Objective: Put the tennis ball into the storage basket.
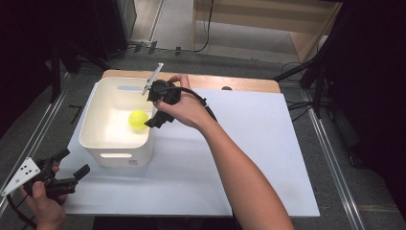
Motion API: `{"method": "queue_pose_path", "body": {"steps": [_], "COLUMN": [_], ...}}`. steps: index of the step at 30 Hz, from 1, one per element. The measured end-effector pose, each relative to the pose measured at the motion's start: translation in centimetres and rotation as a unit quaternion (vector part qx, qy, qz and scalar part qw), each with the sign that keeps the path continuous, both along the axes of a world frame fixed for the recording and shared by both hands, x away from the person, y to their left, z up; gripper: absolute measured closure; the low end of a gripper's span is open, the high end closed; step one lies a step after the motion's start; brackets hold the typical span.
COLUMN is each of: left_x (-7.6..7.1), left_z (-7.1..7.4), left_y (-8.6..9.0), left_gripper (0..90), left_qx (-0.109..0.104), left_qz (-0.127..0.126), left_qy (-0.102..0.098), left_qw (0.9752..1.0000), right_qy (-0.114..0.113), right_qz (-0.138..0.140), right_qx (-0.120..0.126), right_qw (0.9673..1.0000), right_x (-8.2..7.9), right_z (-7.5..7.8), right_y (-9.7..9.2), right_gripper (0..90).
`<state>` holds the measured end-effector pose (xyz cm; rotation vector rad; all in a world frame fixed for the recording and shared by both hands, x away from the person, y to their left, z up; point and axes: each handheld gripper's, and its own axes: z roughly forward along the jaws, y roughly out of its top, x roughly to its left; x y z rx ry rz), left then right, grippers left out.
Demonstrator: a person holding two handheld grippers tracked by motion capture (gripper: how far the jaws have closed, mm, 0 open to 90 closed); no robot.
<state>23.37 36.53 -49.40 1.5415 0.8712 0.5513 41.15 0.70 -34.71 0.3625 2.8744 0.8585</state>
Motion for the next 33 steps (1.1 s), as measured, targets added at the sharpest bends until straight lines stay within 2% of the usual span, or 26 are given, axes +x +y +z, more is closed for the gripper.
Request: {"method": "queue_pose_path", "body": {"steps": [4, 12, 22, 33], "left_x": [0.0, 0.0, 0.0, 0.0], "left_z": [0.0, 0.0, 0.0, 0.0], "left_y": [0.0, 0.0, 0.0, -0.1], "left_gripper": [0.0, 0.0, 0.0, 0.0], "left_qx": [-0.001, 0.001, 0.003, 0.004], "left_qz": [0.0, 0.0, 0.0, 0.0], "left_qy": [0.0, 0.0, -0.001, 0.001], "left_qw": [1.0, 1.0, 1.0, 1.0], "right_qy": [0.003, -0.001, -0.002, -0.014], "right_qz": [-0.007, -0.026, -0.045, -0.088], "right_qx": [0.01, 0.013, 0.036, 0.061], "right_qw": [0.9999, 0.9996, 0.9983, 0.9942], "right_x": [-0.2, -0.5, -1.0, -2.1], "right_z": [-0.3, -1.1, -2.3, -3.8], "right_y": [-0.9, -2.7, -5.8, -9.6], "right_gripper": [0.0, 0.0, 0.0, 0.0]}}
